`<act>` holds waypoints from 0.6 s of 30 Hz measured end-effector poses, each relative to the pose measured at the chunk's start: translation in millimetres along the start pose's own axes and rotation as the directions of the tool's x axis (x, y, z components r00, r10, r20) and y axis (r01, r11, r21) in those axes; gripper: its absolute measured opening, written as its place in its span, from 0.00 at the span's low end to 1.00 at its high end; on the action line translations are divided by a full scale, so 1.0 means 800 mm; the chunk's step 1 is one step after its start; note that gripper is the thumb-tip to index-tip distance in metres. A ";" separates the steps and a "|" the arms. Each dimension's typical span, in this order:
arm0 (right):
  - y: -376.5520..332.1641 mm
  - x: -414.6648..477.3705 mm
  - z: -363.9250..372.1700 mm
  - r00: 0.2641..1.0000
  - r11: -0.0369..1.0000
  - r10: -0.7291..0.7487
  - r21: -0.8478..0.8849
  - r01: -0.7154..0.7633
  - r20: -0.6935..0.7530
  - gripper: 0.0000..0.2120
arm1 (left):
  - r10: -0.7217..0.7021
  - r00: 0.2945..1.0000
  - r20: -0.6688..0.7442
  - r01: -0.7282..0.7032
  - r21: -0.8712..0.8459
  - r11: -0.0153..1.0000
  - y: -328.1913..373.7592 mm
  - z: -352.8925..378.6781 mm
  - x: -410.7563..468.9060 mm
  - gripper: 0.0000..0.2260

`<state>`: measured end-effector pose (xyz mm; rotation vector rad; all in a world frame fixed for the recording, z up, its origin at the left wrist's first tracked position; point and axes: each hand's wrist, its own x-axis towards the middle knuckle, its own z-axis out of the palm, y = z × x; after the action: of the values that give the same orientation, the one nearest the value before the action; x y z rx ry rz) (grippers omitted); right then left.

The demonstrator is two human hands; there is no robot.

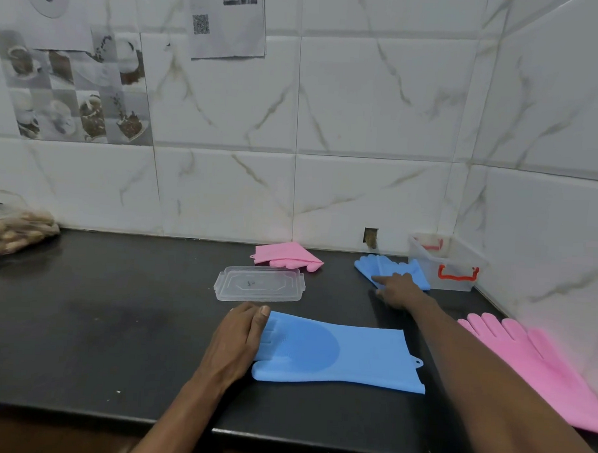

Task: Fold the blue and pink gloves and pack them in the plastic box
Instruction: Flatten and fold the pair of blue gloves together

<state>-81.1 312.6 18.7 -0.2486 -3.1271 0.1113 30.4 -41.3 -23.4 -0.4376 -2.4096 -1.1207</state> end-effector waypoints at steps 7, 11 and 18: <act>-0.009 -0.015 0.003 0.991 0.980 0.094 0.183 -0.074 -0.100 0.18 | -0.025 0.999 -0.027 0.024 -0.038 0.999 -0.001 0.001 0.004 0.23; 0.008 -0.021 -0.008 0.934 0.722 0.263 0.692 -0.023 -0.243 0.14 | 0.001 1.000 -0.012 -0.001 0.000 1.000 0.000 0.004 0.005 0.19; 0.008 -0.035 -0.004 0.843 0.139 0.527 0.990 0.035 -0.104 0.16 | 0.091 0.994 -0.063 -0.088 0.048 0.995 0.037 0.023 0.001 0.06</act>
<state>-52.2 314.5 21.3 -0.6323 -1.8427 1.7261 38.4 -8.3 -14.6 -0.4821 -2.3304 -1.0236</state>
